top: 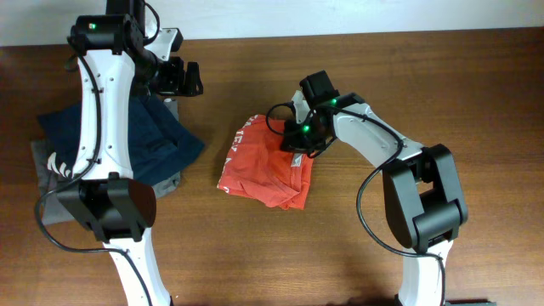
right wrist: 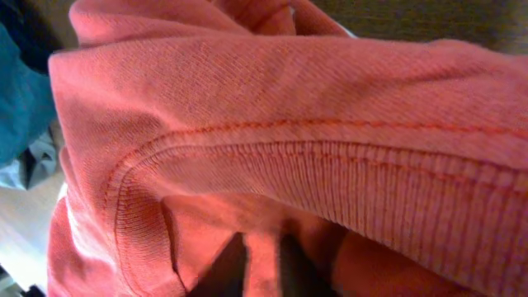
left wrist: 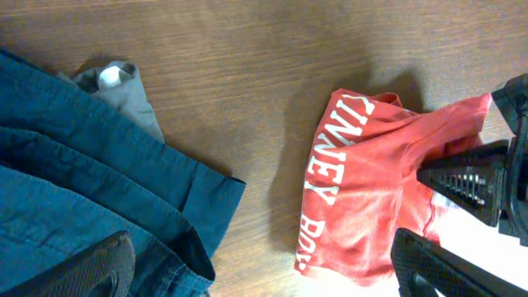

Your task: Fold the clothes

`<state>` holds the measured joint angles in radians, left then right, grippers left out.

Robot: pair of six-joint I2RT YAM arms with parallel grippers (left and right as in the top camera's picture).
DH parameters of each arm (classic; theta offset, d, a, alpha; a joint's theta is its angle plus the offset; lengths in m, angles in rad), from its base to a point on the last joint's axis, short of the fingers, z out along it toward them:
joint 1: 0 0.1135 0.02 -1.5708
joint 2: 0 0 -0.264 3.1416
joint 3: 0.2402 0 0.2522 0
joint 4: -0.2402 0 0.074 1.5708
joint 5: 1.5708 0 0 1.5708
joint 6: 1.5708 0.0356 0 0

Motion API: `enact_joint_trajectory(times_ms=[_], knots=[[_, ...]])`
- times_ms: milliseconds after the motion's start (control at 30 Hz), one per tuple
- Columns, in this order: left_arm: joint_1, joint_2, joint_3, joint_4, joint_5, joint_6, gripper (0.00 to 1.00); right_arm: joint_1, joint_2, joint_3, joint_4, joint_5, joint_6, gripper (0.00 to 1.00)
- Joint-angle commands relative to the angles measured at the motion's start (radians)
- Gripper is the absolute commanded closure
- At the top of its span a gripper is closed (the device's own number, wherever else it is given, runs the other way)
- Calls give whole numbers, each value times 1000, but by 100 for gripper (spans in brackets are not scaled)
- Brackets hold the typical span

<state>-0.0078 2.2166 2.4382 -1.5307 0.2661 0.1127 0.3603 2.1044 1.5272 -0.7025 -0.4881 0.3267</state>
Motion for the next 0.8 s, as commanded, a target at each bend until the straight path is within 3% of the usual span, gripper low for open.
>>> enact_joint_trajectory(times_ms=[0, 400, 600, 767], knots=[[9, -15, 0, -24, 19, 18, 1, 6, -45, -5, -11, -63, -103, 62], [11, -68, 11, -50, 19, 61, 1, 18, -38, -5, 180, -21, 30, 56], [11, -68, 11, -56, 19, 61, 1, 9, -27, -5, 117, 98, 53, 55], [11, -68, 11, -58, 19, 61, 1, -43, -27, -5, 117, 74, 53, 55]])
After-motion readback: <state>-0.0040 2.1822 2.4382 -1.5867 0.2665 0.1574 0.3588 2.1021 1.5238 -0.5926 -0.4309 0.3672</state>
